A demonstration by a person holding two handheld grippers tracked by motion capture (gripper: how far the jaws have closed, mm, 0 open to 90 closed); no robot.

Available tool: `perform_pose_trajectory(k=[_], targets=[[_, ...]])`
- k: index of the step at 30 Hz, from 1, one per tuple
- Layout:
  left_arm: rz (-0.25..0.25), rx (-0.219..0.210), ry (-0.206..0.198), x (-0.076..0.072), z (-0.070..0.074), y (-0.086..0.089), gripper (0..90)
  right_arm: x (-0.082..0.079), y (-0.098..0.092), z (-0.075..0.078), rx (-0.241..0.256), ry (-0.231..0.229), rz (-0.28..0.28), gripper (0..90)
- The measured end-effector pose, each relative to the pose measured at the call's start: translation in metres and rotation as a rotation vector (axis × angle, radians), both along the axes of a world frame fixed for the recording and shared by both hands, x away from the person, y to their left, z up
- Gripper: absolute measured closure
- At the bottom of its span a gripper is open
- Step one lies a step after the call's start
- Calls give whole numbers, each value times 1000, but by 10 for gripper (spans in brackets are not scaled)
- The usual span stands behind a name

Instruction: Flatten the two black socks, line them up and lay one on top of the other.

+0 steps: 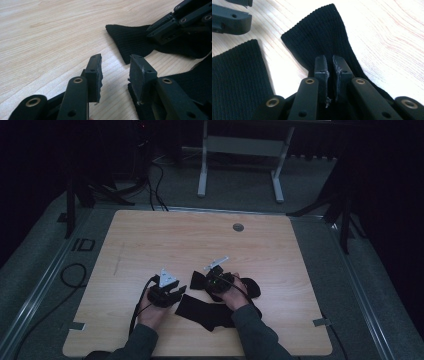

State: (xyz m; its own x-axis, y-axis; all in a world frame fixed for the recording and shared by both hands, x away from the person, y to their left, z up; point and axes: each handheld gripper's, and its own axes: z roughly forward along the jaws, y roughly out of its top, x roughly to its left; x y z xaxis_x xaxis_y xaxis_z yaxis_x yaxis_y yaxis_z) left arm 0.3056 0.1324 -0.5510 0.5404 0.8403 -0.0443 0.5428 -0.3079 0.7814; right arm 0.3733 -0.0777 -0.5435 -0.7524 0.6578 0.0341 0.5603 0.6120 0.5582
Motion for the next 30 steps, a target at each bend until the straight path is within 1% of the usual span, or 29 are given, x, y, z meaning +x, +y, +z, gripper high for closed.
perform_pose_trajectory(k=[2,4,6,8,9,10,11,12,13,14,15,17,18,19,21,22,23,25,26,27,29,30], targets=[[-1,2,1,0,0,0,625,0,0,0,5,2,-8,835],[1,-1,-1,0,0,0,624,1,-2,0,22,12,-25,840],[2,-4,-3,0,1,0,624,0,-2,1,28,7,-30,840],[8,-8,0,0,1,2,624,-3,-5,7,65,3,-33,840],[10,-9,4,1,1,2,624,-4,-5,10,75,-2,-32,840],[10,-9,4,1,1,2,624,-4,-5,10,75,-2,-32,840],[15,-6,6,1,0,3,624,-10,-6,20,96,-22,-28,840],[15,-6,6,1,0,3,624,-10,-6,20,96,-22,-28,840],[15,-8,5,1,0,3,624,-15,-7,30,114,-43,-22,839],[15,-8,5,1,0,3,624,-15,-7,30,114,-43,-22,839],[20,-13,1,1,1,3,624,-21,-9,41,134,-59,-17,839],[22,-14,2,1,1,4,624,-27,-11,50,156,-60,-21,839],[22,-14,2,1,1,4,624,-27,-11,50,156,-60,-21,839],[27,-19,5,1,1,4,624,-33,-14,58,169,-61,-29,839],[30,-21,4,1,1,5,625,-41,-15,66,178,-69,-31,838],[30,-21,4,1,1,5,625,-41,-15,66,178,-69,-31,838],[34,-26,5,1,1,6,625,-50,-17,71,181,-83,-27,838],[35,-27,6,1,1,6,625,-58,-17,73,185,-85,-21,837],[35,-27,6,1,1,6,625,-58,-17,73,185,-85,-21,837],[36,-29,6,0,2,7,625,-66,-17,72,194,-75,-12,836],[38,-33,3,0,2,7,625,-73,-15,67,187,-66,-4,836],[38,-33,3,0,2,7,625,-73,-15,67,187,-66,-4,836]])
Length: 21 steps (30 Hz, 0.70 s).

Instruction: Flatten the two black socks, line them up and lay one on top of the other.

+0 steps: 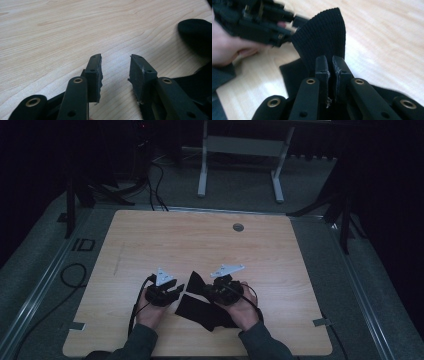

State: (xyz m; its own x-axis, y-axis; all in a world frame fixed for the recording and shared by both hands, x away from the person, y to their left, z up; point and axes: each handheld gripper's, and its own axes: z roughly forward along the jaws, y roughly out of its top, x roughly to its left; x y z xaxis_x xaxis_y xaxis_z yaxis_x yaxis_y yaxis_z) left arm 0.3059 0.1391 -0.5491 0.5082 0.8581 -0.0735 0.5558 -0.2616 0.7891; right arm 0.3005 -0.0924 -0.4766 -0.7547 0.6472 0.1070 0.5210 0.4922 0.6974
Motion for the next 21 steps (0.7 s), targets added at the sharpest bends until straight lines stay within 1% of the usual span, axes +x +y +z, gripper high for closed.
perform_pose_trajectory(k=[1,2,3,7,8,9,11,14,15,16,17,18,19,20,21], targets=[[-1,1,-2,0,1,0,625,-5,3,-7,-12,11,12,835],[-1,1,-2,0,1,0,625,-5,3,-7,-12,11,12,835],[0,-2,-4,-1,1,1,625,-8,7,-15,-24,28,20,835],[-1,-7,-8,-3,3,2,625,-11,15,-29,-38,55,39,834],[-1,-7,-8,-3,3,2,625,-11,15,-29,-38,55,39,834],[-1,-9,-9,-5,4,3,625,-13,19,-34,-47,59,44,833],[-4,-7,-10,-6,5,4,625,-15,21,-37,-53,62,47,832],[-3,-14,-12,-9,7,4,625,-16,23,-39,-57,65,48,832],[-10,-10,-12,-12,9,6,625,-16,24,-42,-63,67,53,832],[-10,-10,-12,-12,9,6,625,-16,24,-42,-63,67,53,832],[-17,-7,-11,-17,10,7,625,-16,25,-44,-63,71,53,831],[-17,-7,-11,-17,10,7,625,-16,26,-45,-65,76,53,831],[-20,-1,-6,-21,10,8,624,-16,26,-46,-67,76,57,831],[-20,-1,-6,-21,10,8,624,-16,27,-47,-69,78,55,830],[-25,7,-4,-25,10,8,624,-16,28,-49,-70,80,58,830]])
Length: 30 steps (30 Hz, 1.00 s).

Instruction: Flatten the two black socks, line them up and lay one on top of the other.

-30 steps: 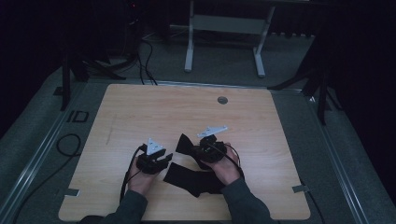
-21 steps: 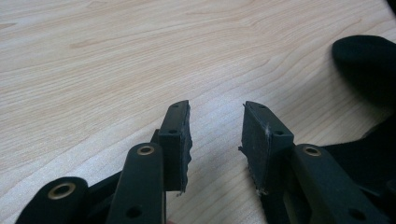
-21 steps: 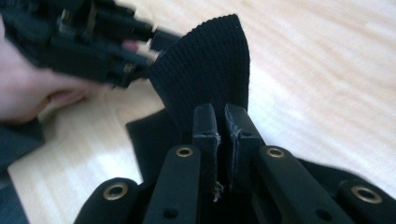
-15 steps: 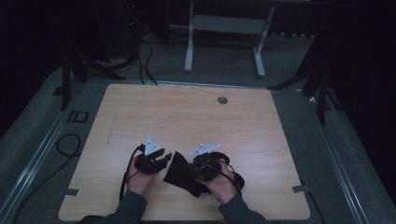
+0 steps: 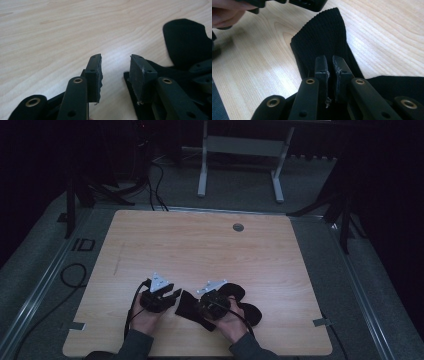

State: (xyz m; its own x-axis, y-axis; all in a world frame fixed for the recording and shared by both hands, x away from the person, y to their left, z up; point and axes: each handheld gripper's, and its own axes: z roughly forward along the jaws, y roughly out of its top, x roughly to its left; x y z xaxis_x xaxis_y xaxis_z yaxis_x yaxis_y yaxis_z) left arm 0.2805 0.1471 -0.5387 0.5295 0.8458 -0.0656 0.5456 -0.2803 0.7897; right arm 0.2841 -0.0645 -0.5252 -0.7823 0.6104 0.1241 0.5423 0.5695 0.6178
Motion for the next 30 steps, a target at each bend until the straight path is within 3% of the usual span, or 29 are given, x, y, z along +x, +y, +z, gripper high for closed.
perform_pose_trajectory(k=[7,14,23,29,30], targets=[[-23,27,7,-13,-1,0,631,-2,5,-6,-19,4,2,825],[-71,64,-3,-27,-3,-7,736,-1,8,-10,-19,17,-6,825],[-128,144,25,-27,-11,-21,840,1,9,-15,-28,28,-2,824],[-136,142,54,-23,-13,-21,845,2,8,-15,-18,34,22,773],[-135,135,63,-22,-13,-20,846,0,7,-13,-1,15,29,742]])
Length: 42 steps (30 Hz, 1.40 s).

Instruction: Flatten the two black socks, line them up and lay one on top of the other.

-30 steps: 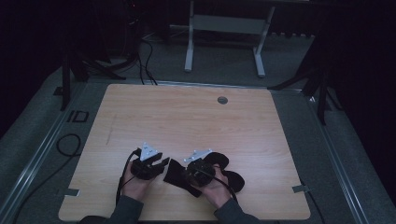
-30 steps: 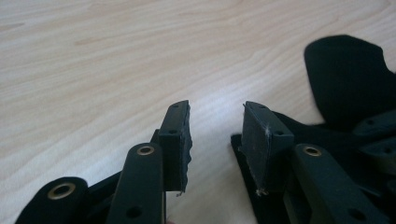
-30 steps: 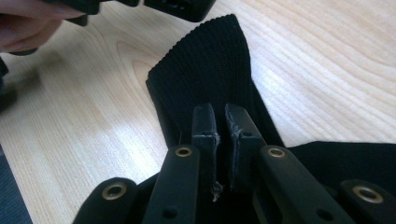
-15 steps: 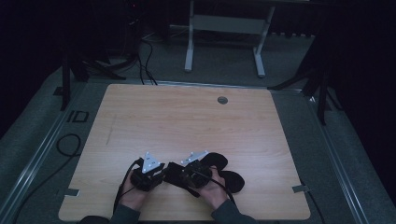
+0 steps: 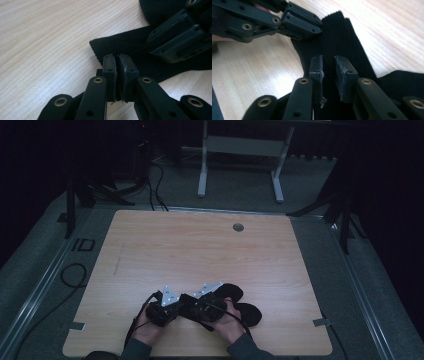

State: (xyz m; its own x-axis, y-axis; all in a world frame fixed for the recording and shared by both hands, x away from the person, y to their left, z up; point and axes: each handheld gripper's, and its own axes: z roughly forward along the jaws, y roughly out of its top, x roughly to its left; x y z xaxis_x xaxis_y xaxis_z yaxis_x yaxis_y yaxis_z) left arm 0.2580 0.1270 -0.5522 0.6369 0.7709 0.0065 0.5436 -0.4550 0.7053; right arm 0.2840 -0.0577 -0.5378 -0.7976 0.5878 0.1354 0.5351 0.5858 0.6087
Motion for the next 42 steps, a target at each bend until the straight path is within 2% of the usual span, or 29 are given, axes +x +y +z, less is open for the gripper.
perform_pose_trajectory(k=[3,4,5,6,7,8,9,10,12,13,14,15,17,18,23,29,30,35,39,40,41,42], targets=[[2,7,-4,0,0,-1,848,-2,-4,4,15,-24,-9,716],[3,17,-10,-1,0,-2,849,-2,-12,10,25,-39,-23,697],[3,17,-10,-1,0,-2,849,-2,-12,10,25,-39,-23,697],[2,25,-11,-2,0,-3,849,-1,-25,18,33,-60,-56,695],[2,25,-11,-2,0,-3,849,-1,-25,18,33,-60,-56,695],[4,23,-8,-1,0,-3,849,4,-40,24,27,-90,-103,692],[4,23,-8,-1,0,-3,849,4,-40,24,27,-90,-103,692],[8,20,-7,-1,0,-3,849,11,-58,27,14,-128,-172,685],[8,22,-8,-1,0,-3,849,21,-76,26,-10,-156,-241,679],[8,22,-8,-1,0,-3,849,21,-76,26,-10,-156,-241,679],[7,24,-8,-1,0,-4,849,30,-92,22,-28,-160,-300,675],[7,24,-8,-1,0,-4,849,30,-92,22,-28,-160,-300,675],[8,24,-9,-1,0,-4,849,39,-104,16,-40,-152,-349,667],[9,24,-10,-1,0,-4,849,46,-113,10,-37,-129,-383,661],[10,23,-11,-1,0,-5,848,55,-120,-2,-1,-87,-392,643],[4,25,-12,-1,0,-5,846,62,-113,-12,-37,-94,-392,619],[3,26,-12,-1,-1,-6,846,62,-112,-14,-59,-103,-387,621],[4,28,-16,-1,-1,-7,845,62,-113,-14,-54,-104,-386,627],[3,29,-18,-1,-1,-7,845,61,-113,-14,-56,-106,-376,698],[3,28,-18,-1,-1,-7,845,61,-113,-14,-50,-103,-372,748],[3,28,-18,-1,-1,-7,845,61,-113,-14,-50,-103,-372,748],[3,27,-17,-1,-1,-7,845,61,-114,-14,-48,-98,-370,791]])
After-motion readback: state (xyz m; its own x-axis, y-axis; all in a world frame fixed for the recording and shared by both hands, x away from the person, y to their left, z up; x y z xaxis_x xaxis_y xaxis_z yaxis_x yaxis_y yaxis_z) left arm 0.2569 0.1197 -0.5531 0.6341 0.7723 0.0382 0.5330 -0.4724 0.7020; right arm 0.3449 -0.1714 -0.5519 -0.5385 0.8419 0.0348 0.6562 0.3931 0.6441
